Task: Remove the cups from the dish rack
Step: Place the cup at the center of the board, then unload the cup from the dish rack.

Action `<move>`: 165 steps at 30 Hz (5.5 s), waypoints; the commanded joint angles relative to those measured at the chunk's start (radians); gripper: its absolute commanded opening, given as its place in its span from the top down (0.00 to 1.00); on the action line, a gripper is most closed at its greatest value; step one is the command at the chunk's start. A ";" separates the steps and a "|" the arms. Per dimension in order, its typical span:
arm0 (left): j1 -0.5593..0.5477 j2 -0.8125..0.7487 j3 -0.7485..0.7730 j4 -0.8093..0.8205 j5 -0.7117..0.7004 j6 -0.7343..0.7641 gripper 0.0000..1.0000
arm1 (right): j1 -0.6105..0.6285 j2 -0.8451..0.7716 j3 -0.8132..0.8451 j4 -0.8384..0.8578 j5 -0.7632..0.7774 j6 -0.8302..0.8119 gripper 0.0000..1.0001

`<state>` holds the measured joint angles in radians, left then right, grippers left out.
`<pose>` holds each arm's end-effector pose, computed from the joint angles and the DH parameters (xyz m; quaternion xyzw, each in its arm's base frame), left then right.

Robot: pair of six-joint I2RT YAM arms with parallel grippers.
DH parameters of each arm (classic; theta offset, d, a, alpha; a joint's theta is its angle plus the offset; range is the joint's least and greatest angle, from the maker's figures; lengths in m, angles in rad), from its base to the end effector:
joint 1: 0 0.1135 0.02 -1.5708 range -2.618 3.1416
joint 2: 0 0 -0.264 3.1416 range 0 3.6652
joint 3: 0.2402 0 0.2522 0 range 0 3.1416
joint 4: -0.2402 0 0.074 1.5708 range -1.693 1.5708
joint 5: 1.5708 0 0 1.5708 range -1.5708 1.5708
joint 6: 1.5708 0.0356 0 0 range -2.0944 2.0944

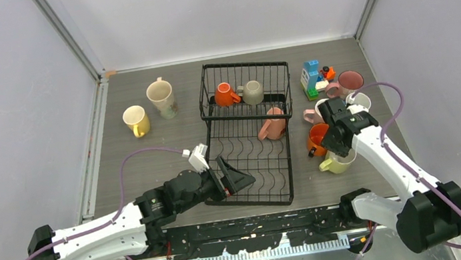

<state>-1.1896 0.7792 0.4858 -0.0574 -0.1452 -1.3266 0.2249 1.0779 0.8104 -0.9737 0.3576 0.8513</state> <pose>0.0742 -0.1713 0.2481 -0.0974 0.8127 -0.5254 0.2323 0.1801 0.0284 0.2376 0.3268 0.9145 -0.0679 0.2285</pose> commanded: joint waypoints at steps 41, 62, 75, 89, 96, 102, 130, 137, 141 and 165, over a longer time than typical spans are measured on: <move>0.093 0.349 -0.012 0.622 -0.089 0.691 0.00 | -0.004 -0.315 0.313 -0.142 -0.218 0.028 0.00; 0.107 1.049 -0.006 1.489 -0.168 1.068 0.14 | -0.004 -0.344 0.327 -0.161 -0.225 0.004 0.00; 0.176 1.124 0.062 1.488 -0.151 1.133 0.26 | -0.004 -0.341 0.326 -0.149 -0.246 -0.003 0.00; 0.222 1.195 0.147 1.489 -0.084 1.161 0.40 | -0.004 -0.338 0.339 -0.160 -0.244 -0.018 0.00; 0.228 1.235 0.201 1.489 -0.037 1.175 0.45 | -0.004 -0.336 0.339 -0.177 -0.238 -0.034 0.00; 0.228 1.260 0.222 1.489 -0.039 1.177 0.50 | -0.005 -0.341 0.330 -0.181 -0.233 -0.034 0.00; 0.240 1.253 0.197 1.488 0.019 1.164 0.92 | -0.004 -0.352 0.285 -0.162 -0.228 -0.034 0.00; 0.236 1.201 0.147 1.489 0.023 1.174 0.99 | -0.005 -0.355 0.271 -0.147 -0.239 -0.027 0.00; 0.228 1.159 0.119 1.488 0.026 1.176 1.00 | -0.004 -0.357 0.267 -0.139 -0.241 -0.027 0.00; 0.020 0.873 -0.101 1.485 -0.263 1.062 1.00 | -0.004 -0.457 0.101 -0.025 -0.344 0.008 0.00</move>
<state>-1.1297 1.7432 0.4007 1.3224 -0.3065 -0.2352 0.2249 0.6525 0.9337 -1.0599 0.0380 0.8497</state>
